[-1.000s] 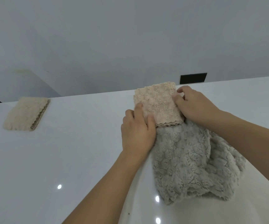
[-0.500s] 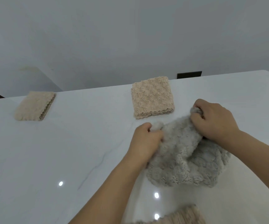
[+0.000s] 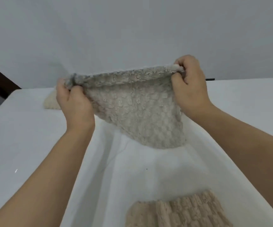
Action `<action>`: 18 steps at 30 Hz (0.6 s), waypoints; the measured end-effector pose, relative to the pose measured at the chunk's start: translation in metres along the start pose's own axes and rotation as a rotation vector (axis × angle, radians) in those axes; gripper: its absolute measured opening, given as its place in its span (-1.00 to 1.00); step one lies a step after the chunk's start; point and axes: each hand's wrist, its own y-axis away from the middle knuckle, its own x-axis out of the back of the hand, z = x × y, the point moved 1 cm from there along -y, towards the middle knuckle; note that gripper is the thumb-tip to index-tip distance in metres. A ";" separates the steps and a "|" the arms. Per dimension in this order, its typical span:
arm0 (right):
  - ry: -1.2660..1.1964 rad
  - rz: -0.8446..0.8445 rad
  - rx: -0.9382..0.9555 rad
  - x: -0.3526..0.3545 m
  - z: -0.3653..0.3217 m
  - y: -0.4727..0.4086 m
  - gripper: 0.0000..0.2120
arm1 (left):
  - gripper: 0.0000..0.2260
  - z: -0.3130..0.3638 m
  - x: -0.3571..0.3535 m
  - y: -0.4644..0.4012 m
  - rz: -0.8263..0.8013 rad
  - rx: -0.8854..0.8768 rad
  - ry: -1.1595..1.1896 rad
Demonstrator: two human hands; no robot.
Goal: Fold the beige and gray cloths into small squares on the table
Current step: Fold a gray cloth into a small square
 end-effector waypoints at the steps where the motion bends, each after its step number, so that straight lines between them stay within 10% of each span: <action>1: -0.072 0.024 -0.002 -0.007 -0.009 -0.001 -0.82 | -0.77 0.003 0.009 -0.004 0.008 -0.055 0.026; 8: -0.148 -0.095 -0.163 -0.031 -0.023 0.036 -0.80 | -0.87 -0.029 0.075 0.018 -0.084 -0.062 -0.006; 14: 0.710 -1.326 -0.763 -0.038 0.018 0.072 -0.90 | -0.80 -0.090 0.127 0.077 -0.727 0.402 -0.335; 18: 0.851 -1.463 -0.852 -0.034 0.029 0.075 -0.49 | -0.87 -0.101 0.135 0.084 -1.116 0.610 -0.539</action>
